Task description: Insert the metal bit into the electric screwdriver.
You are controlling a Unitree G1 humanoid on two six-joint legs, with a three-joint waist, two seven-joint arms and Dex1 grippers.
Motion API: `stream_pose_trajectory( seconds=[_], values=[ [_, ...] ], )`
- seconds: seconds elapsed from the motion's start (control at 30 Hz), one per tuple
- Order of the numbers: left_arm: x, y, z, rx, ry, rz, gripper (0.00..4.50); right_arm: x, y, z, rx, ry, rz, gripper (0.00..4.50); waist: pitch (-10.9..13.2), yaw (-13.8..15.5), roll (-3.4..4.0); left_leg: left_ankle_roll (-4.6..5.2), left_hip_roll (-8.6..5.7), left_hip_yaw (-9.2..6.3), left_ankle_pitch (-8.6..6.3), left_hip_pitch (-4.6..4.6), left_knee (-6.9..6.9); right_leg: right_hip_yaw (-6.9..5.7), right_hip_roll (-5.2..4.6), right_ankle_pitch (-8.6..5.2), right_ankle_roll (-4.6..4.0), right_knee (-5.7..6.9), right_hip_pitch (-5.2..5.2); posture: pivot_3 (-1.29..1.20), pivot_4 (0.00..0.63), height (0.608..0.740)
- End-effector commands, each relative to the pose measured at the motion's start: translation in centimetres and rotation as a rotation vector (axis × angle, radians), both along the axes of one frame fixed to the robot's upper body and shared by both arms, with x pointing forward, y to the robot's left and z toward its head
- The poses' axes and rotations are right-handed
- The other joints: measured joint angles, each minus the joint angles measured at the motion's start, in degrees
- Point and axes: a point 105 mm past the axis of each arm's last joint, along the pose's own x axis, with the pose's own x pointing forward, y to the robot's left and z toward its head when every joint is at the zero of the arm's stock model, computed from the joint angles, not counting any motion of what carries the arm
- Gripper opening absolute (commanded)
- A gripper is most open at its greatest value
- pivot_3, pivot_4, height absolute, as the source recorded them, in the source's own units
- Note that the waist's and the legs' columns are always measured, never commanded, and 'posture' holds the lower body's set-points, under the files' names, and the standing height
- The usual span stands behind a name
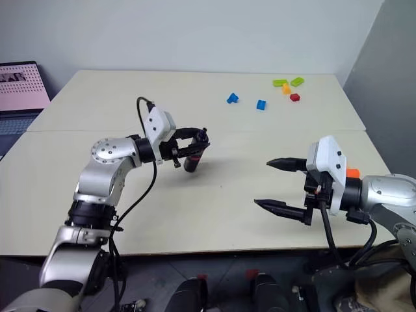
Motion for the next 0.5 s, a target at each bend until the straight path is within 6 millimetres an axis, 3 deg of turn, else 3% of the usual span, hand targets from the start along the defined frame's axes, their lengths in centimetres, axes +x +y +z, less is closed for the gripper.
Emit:
stream_pose_trajectory(
  seconds=[0.03,0.27,0.4,0.5],
  values=[
    [-1.0,-0.2,2.7,-0.158,-0.036,0.074,1.62,0.1,0.5,0.9,0.021,-0.032,0.026,4.50,0.0,0.1,0.00,0.00,-0.01,0.00,0.00,0.00,0.01,0.00,0.00,0.00,0.01,-0.01,0.00,0.00,0.150,0.740],
    [-3.2,-1.9,1.7,-0.290,-0.016,0.106,1.62,0.5,1.1,1.4,0.047,-0.042,0.055,4.50,0.0,0.1,0.00,0.00,-0.02,0.03,0.00,-0.03,-0.02,0.04,0.00,0.00,0.00,-0.10,0.01,0.00,0.150,0.740],
    [-4.6,-3.0,-0.2,-0.239,0.003,0.079,1.62,0.8,1.2,1.3,0.043,-0.033,0.052,4.50,0.0,0.1,0.00,0.00,-0.02,0.03,0.00,0.00,-0.02,0.05,0.00,0.00,-0.01,-0.09,0.01,0.00,0.150,0.740],
    [-4.8,-2.8,-1.1,-0.248,0.025,0.106,1.62,1.0,1.0,1.1,0.029,-0.027,0.042,4.50,0.0,0.1,0.01,0.00,-0.03,0.04,0.00,0.01,-0.01,0.06,0.00,0.00,-0.01,-0.09,0.01,0.00,0.150,0.740]
  ],
)
